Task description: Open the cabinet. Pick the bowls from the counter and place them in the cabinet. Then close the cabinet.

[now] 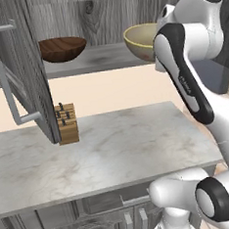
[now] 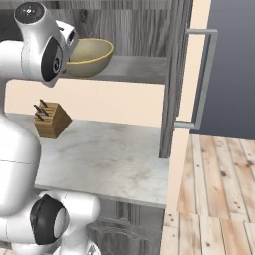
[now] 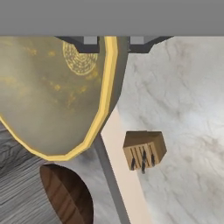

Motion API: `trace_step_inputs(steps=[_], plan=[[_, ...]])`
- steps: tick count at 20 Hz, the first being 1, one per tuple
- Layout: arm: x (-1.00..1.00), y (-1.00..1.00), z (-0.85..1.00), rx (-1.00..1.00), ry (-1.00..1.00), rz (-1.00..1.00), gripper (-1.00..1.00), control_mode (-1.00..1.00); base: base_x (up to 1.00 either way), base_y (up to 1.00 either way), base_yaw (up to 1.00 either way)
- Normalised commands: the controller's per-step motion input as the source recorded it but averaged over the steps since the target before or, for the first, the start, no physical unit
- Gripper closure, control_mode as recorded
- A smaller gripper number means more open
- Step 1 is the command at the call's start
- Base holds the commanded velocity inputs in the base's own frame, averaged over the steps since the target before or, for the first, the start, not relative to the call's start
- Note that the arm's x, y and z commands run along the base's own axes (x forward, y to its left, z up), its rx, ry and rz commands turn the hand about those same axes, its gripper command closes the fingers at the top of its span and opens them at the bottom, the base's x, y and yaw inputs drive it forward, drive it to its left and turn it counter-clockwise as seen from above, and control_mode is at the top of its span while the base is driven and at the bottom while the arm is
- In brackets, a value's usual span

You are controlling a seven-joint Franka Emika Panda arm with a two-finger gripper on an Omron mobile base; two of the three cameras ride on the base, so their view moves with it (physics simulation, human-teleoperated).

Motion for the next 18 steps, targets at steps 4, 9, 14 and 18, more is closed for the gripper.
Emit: trace_step_inputs(steps=[4,9,14,18], plan=[[0.36,0.00,-0.16,0.00,-0.02,0.05,1.00,-1.00,0.00,0.00,0.00],[0.33,0.00,-0.09,0.00,-0.04,0.04,1.00,-1.00,0.00,0.00,0.00],[0.33,0.00,0.00,0.00,-0.02,0.01,1.00,-1.00,0.00,0.00,0.00],[0.34,0.00,0.00,0.00,0.00,0.00,1.00,-1.00,0.00,0.00,0.00]])
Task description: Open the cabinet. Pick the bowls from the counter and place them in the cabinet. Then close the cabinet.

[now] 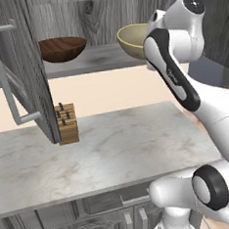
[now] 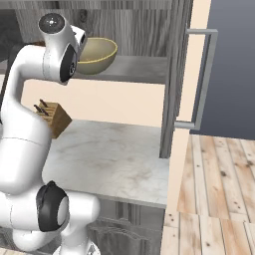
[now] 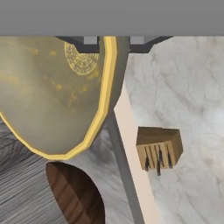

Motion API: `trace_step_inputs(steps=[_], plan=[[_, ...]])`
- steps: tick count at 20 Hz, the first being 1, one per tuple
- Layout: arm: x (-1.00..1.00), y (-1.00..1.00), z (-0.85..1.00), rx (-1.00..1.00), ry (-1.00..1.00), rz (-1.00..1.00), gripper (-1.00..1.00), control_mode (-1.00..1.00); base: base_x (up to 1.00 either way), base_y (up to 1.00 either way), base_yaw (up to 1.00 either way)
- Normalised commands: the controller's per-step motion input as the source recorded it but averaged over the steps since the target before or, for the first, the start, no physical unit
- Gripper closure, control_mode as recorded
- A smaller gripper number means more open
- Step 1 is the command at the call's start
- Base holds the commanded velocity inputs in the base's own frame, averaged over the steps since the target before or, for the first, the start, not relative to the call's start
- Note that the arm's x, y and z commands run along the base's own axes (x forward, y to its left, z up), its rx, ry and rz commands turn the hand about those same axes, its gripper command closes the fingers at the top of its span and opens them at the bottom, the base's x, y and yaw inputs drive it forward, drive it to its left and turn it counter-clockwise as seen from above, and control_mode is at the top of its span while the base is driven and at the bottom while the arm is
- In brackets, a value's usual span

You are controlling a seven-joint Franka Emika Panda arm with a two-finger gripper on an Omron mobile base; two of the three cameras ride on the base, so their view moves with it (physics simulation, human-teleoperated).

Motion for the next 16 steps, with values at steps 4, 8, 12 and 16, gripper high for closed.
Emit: trace_step_inputs(steps=[4,8,12,16], plan=[[0.37,0.00,0.00,0.00,0.00,0.00,1.00,-1.00,0.00,0.00,0.00],[0.38,0.00,0.00,0.00,0.00,0.00,1.00,-1.00,0.00,0.00,0.00],[0.36,0.00,0.00,0.00,0.00,0.00,1.00,-1.00,0.00,0.00,0.00],[0.34,0.00,0.00,0.00,0.00,0.00,1.00,-1.00,0.00,0.00,0.00]])
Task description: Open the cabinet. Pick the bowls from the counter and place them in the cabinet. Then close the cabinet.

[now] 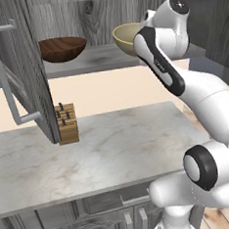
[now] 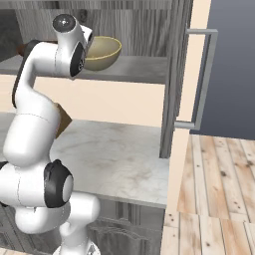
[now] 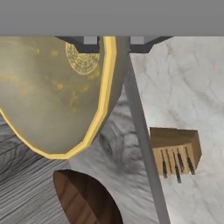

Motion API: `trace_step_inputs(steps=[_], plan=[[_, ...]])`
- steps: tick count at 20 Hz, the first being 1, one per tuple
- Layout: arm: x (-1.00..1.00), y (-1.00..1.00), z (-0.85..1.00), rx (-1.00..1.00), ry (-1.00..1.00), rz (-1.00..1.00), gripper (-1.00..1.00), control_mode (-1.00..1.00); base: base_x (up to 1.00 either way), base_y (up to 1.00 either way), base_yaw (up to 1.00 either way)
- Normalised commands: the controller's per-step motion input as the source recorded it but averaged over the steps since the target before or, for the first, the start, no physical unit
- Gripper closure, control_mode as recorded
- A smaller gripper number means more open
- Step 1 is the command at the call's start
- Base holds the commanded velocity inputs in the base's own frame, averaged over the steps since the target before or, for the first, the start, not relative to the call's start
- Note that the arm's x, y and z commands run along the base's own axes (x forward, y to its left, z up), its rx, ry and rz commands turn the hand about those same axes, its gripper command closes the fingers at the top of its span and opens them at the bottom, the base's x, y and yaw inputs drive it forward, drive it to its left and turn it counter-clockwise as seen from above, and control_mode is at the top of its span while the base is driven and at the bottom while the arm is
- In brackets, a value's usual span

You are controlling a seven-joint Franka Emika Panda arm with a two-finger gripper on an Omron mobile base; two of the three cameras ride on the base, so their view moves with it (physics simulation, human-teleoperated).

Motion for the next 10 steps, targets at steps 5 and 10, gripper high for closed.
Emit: trace_step_inputs(steps=[5,10], plan=[[0.37,0.00,0.00,0.00,0.00,0.00,1.00,-1.00,0.00,0.00,0.00],[0.38,0.00,0.00,0.00,0.00,0.00,1.00,-1.00,0.00,0.00,0.00]])
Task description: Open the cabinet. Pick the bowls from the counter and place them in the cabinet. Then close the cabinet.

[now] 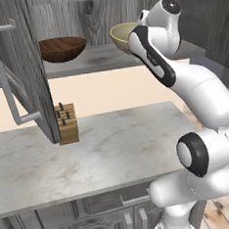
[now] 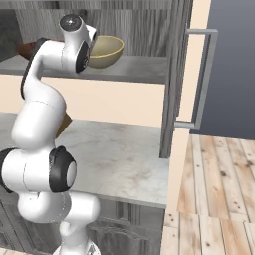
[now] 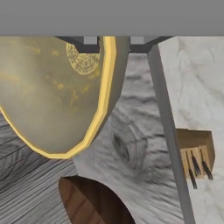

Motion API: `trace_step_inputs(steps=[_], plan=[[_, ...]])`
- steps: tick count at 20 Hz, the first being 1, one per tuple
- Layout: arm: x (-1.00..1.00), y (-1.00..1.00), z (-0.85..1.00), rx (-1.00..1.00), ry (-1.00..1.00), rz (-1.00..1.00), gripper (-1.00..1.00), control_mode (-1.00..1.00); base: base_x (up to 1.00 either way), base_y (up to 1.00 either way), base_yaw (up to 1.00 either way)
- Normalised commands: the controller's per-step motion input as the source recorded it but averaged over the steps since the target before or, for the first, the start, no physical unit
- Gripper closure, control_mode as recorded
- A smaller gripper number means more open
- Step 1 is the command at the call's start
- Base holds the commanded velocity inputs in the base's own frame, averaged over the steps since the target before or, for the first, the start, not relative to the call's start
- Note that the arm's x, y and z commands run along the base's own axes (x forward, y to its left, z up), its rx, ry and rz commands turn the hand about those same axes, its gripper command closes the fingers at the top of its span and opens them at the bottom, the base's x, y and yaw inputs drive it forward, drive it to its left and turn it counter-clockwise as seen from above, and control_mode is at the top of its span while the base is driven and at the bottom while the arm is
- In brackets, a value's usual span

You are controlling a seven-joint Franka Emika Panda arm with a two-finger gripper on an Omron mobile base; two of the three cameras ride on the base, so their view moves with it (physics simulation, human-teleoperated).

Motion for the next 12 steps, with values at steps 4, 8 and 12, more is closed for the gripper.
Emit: trace_step_inputs(steps=[4,8,12], plan=[[0.41,0.00,0.00,0.00,0.00,0.00,1.00,-1.00,0.00,0.00,0.00],[0.41,0.00,0.00,0.00,0.00,0.00,1.00,-1.00,0.00,0.00,0.00],[0.33,0.00,-0.02,0.00,0.01,0.00,1.00,-1.00,0.00,0.00,0.00]])
